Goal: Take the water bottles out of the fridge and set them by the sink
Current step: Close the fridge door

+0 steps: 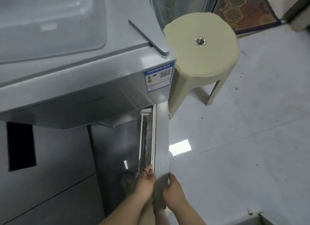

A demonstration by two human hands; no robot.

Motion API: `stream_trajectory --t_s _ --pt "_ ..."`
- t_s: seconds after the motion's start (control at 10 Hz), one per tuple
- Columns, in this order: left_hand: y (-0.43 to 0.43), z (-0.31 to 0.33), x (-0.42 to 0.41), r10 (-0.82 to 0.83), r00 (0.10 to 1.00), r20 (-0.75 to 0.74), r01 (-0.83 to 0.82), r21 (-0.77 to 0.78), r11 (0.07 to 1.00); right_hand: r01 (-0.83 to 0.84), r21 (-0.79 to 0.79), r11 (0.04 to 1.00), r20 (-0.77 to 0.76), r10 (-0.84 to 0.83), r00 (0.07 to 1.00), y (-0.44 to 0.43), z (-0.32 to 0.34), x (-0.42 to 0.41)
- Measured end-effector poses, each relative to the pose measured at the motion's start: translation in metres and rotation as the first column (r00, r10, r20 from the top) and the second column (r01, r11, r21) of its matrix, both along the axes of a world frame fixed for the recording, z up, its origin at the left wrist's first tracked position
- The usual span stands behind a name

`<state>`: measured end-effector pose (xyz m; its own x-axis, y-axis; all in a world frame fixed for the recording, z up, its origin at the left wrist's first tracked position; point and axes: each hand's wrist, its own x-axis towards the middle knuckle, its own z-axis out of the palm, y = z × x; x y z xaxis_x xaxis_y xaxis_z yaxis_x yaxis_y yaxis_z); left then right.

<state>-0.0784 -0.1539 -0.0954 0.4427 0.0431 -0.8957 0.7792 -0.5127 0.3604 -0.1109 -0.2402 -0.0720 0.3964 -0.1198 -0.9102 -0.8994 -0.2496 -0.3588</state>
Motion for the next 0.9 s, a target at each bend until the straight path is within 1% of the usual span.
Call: stream_trajectory --t_s 0.1,0.2,0.3,0.4,0.5,0.6,0.8,0.9 --pt "0.041 0.000 0.013 -0.124 0.991 0.059 0.119 0.084 0.989 0.080 0.072 0.994 -0.016 -0.079 0.997 0.040 -0.007 0.022" --pt "0.073 0.000 0.026 -0.261 0.956 0.134 0.233 0.192 0.953 0.147 0.103 0.984 0.000 -0.148 0.989 0.071 -0.021 0.044" --pt "0.096 0.001 0.039 -0.397 0.899 0.185 0.334 0.300 0.894 0.159 0.143 0.977 0.015 -0.163 0.987 0.092 -0.029 0.066" --pt "0.123 0.001 0.048 -0.499 0.845 0.193 0.388 0.420 0.820 0.204 0.224 0.953 0.023 -0.215 0.976 0.118 -0.035 0.086" --pt "0.150 -0.005 0.054 -0.390 0.852 0.349 0.187 0.493 0.850 0.383 0.324 0.865 0.006 -0.407 0.913 0.141 -0.038 0.108" --pt "0.174 -0.008 0.067 -0.242 0.872 0.425 0.024 0.456 0.890 0.495 0.377 0.783 -0.002 -0.534 0.846 0.158 -0.037 0.140" --pt "0.197 -0.003 0.098 -0.063 0.911 0.407 -0.059 0.281 0.958 0.389 0.385 0.837 0.107 -0.459 0.882 0.167 -0.039 0.179" --pt "0.199 -0.001 0.106 0.135 0.907 0.399 -0.231 0.202 0.952 0.374 0.381 0.845 0.132 -0.450 0.883 0.164 -0.041 0.177"
